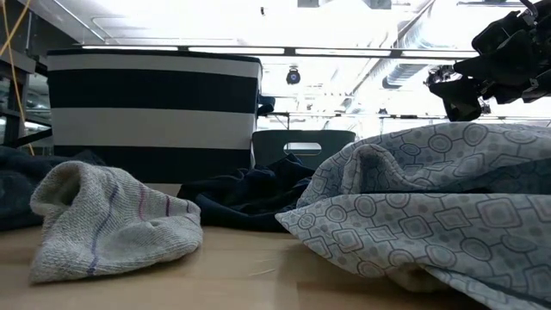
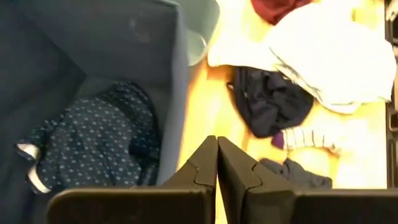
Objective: Pick & Place Cloths
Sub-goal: Put the black underwear into the transparent bin
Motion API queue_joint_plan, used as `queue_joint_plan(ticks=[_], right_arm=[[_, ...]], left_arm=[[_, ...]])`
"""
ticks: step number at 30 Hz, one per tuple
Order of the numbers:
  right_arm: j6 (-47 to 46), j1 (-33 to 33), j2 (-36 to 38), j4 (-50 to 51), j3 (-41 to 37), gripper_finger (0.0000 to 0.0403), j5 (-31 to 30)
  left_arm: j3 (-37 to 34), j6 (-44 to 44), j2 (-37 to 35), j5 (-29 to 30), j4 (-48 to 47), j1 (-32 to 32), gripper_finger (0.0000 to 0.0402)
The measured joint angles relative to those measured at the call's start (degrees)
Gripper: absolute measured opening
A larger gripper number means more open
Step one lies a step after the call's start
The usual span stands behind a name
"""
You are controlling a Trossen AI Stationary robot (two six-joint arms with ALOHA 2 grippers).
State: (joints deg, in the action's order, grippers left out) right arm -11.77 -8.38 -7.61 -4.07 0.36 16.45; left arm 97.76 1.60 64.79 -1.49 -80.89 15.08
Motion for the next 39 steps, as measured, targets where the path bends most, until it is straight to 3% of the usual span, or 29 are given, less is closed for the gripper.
queue_joint_plan(ticks=[8, 14, 23, 29, 34, 39], right_arm=[[0.0, 0.0, 0.0, 0.0, 0.0, 0.0217, 0.0], [0.0, 0.0, 0.0, 0.0, 0.0, 0.0217, 0.0], [0.0, 0.0, 0.0, 0.0, 0.0, 0.0217, 0.0], [0.0, 0.0, 0.0, 0.0, 0.0, 0.0217, 0.0], [0.0, 0.0, 0.0, 0.0, 0.0, 0.0217, 0.0], [0.0, 0.0, 0.0, 0.0, 0.0, 0.0217, 0.0]], left_arm=[[-0.6, 8.8, 1.5, 5.9, -3.0, -14.8, 0.0001], [-7.4, 14.0, 1.7, 9.3, -3.1, -24.9, 0.0001], [-22.4, 20.0, 1.6, 9.0, 0.9, -36.1, 0.0001], [-30.6, 20.8, 0.0, 4.5, 7.0, -41.5, 0.0006], [-38.9, 16.7, -3.6, 3.3, 15.8, -47.5, 0.0035], [-48.0, 16.4, -7.7, 3.4, 24.5, -53.4, 0.0115]])
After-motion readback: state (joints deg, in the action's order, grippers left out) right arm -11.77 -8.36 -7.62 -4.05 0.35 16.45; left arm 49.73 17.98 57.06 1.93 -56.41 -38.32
